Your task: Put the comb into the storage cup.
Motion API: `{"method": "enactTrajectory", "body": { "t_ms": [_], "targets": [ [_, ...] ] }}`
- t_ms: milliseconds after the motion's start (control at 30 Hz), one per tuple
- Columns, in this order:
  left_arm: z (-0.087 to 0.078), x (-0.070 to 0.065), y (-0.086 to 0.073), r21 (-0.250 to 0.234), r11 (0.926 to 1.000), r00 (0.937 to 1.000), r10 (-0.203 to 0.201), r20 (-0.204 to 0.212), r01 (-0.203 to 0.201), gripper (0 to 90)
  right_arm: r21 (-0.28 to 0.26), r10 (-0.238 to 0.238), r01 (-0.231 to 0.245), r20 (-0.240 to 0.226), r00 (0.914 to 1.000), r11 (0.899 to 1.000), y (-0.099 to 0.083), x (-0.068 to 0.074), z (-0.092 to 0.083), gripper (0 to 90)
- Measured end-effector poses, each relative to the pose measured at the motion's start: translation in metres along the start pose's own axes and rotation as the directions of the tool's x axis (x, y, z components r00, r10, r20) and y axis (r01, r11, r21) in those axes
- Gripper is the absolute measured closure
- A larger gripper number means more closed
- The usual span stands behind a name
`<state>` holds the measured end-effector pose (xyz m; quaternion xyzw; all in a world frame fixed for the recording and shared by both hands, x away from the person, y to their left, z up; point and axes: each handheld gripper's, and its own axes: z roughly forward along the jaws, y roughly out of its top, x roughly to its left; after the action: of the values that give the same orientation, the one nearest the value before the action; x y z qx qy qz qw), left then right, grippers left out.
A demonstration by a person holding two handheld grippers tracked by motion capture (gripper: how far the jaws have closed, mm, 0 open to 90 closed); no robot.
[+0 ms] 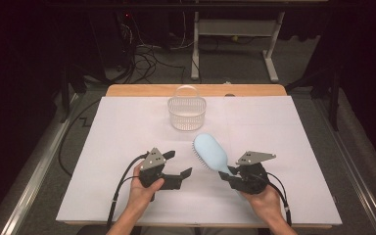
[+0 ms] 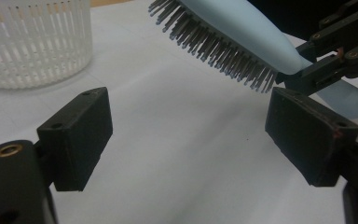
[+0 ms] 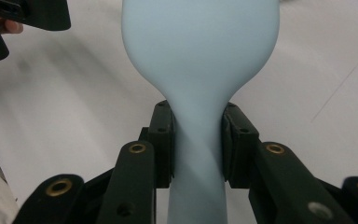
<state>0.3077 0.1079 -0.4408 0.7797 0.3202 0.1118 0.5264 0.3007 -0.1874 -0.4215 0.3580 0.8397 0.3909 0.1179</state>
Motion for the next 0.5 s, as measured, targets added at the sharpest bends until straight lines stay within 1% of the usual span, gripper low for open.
{"method": "enactTrajectory", "body": {
  "t_ms": [67,167,367,500],
  "targets": [
    [0.003,-0.003,0.003,0.002,1.0000,0.9999,0.008,0.013,-0.008,15.8,0.000,-0.007,0.007,-0.002,1.0000,1.000,0.001,0.002,0.001,70.0],
    [0.006,-0.006,0.004,0.006,0.9999,0.9997,0.015,0.021,-0.015,15.8,0.002,-0.010,0.010,-0.006,0.9999,1.000,0.001,0.003,0.003,70.0],
    [0.013,-0.010,0.005,0.016,0.9997,0.9988,0.019,0.045,-0.020,15.8,-0.004,-0.017,0.017,-0.013,0.9998,1.000,0.002,0.005,0.004,70.0],
    [0.015,-0.012,0.006,0.021,0.9996,0.9984,0.018,0.054,-0.020,15.8,-0.003,-0.024,0.024,-0.015,0.9996,1.000,0.002,0.006,0.004,70.0]
  ]
}}
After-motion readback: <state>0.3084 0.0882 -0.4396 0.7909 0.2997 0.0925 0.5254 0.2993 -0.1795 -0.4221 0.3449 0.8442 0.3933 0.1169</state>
